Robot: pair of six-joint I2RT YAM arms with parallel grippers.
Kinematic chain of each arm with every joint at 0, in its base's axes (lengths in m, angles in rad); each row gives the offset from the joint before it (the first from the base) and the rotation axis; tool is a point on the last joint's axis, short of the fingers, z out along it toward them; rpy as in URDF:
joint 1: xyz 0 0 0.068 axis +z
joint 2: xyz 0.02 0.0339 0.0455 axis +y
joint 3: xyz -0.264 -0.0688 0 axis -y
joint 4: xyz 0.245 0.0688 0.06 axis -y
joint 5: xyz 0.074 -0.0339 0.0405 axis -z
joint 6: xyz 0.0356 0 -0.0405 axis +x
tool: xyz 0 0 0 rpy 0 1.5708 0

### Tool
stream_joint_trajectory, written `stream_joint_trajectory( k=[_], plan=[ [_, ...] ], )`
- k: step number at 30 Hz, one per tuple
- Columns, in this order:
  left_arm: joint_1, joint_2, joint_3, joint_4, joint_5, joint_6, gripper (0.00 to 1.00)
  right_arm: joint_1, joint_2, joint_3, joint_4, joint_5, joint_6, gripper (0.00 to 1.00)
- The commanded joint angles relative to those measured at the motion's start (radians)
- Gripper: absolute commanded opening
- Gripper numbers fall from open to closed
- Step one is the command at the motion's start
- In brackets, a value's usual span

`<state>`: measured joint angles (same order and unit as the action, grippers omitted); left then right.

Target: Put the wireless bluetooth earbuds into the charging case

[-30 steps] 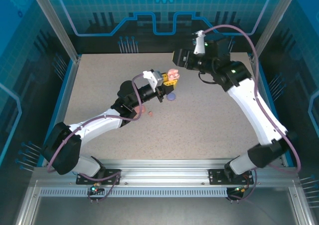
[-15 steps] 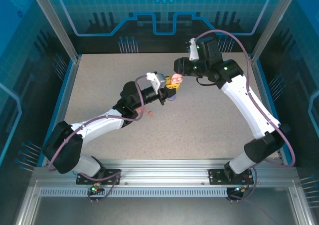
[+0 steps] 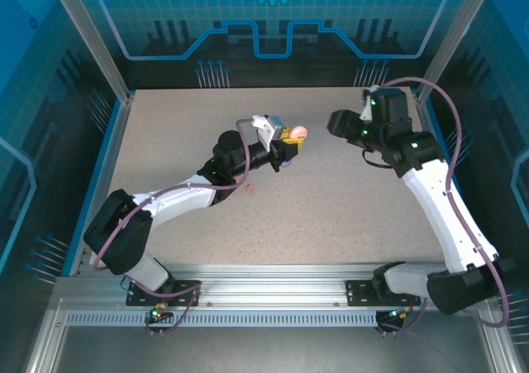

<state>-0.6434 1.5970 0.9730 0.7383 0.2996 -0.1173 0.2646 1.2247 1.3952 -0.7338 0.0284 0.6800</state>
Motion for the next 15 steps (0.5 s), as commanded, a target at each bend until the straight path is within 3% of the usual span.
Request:
stream_joint_trajectory(
  k=[1, 9, 15],
  plan=[
    [-0.003, 0.099, 0.059, -0.081, -0.028, -0.195, 0.00, -0.041, -0.061, -0.107, 0.011, 0.036, 0.079, 0.64],
    [-0.018, 0.395, 0.261, -0.196, -0.022, -0.526, 0.00, -0.087, -0.166, -0.306, 0.026, 0.047, 0.122, 0.65],
    [-0.043, 0.598, 0.503, -0.384, 0.021, -0.666, 0.00, -0.095, -0.185, -0.356, 0.031, 0.030, 0.125, 0.65]
  ],
)
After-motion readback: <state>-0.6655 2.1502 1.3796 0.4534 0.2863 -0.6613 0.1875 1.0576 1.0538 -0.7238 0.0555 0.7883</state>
